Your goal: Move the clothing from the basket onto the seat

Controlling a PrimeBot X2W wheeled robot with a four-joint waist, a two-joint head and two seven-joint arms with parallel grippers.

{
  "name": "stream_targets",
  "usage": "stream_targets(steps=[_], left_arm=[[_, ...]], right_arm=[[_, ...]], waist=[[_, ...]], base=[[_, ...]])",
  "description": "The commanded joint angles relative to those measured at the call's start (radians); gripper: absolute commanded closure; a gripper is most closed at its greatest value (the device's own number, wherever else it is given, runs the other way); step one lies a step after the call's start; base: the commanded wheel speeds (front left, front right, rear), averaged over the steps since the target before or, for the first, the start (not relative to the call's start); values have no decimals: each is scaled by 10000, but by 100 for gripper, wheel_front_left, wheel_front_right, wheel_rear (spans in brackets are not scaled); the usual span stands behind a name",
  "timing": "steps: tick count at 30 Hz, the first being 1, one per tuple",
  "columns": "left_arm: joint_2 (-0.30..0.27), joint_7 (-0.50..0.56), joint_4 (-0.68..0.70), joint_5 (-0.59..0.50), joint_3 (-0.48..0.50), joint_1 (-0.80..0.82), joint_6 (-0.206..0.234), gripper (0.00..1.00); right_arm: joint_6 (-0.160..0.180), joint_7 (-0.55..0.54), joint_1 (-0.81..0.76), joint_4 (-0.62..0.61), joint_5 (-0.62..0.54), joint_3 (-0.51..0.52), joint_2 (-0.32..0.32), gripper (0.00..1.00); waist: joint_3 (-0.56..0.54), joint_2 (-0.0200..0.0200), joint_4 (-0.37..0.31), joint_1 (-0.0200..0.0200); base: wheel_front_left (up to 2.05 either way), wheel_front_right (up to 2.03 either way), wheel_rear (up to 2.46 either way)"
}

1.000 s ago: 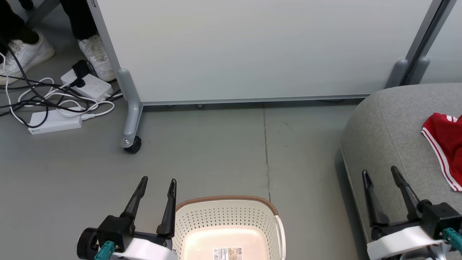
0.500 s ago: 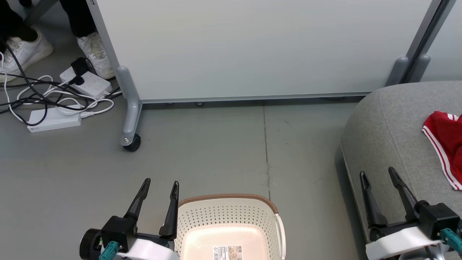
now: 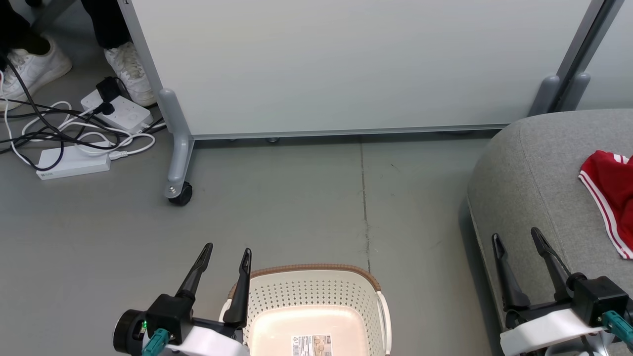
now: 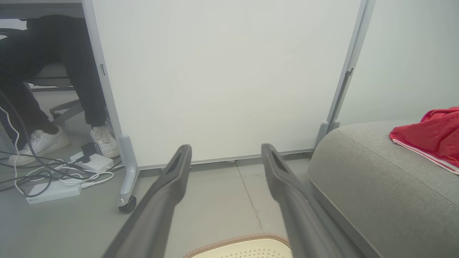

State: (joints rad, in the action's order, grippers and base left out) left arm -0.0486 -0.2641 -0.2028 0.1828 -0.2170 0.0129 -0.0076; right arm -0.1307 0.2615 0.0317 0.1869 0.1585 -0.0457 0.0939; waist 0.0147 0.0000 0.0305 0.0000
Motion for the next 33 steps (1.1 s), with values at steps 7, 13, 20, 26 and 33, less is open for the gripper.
stream_targets(steps=[7,13,20,26,33], left_arm=[[-40,-3,-217,171,130,184,-161,0],[-38,-3,-417,346,257,167,-443,0],[-40,-3,-478,570,396,151,-570,0],[-38,-3,-446,806,521,146,-627,0],[21,42,-744,895,462,-195,-617,100]], right_arm=[[-3,49,76,37,21,20,-9,0],[-3,49,90,18,5,38,-40,0],[-3,49,58,4,-20,35,-60,0],[-3,49,75,33,-20,28,-57,0],[0,-53,-184,316,112,21,-154,100]], waist=[[8,0,-2,0],[-17,0,-8,0],[-37,0,-11,0],[-47,0,-4,0],[-54,0,-4,0]], base=[[0,0,0],[0,0,0],[0,0,0],[0,0,0],[0,0,0]])
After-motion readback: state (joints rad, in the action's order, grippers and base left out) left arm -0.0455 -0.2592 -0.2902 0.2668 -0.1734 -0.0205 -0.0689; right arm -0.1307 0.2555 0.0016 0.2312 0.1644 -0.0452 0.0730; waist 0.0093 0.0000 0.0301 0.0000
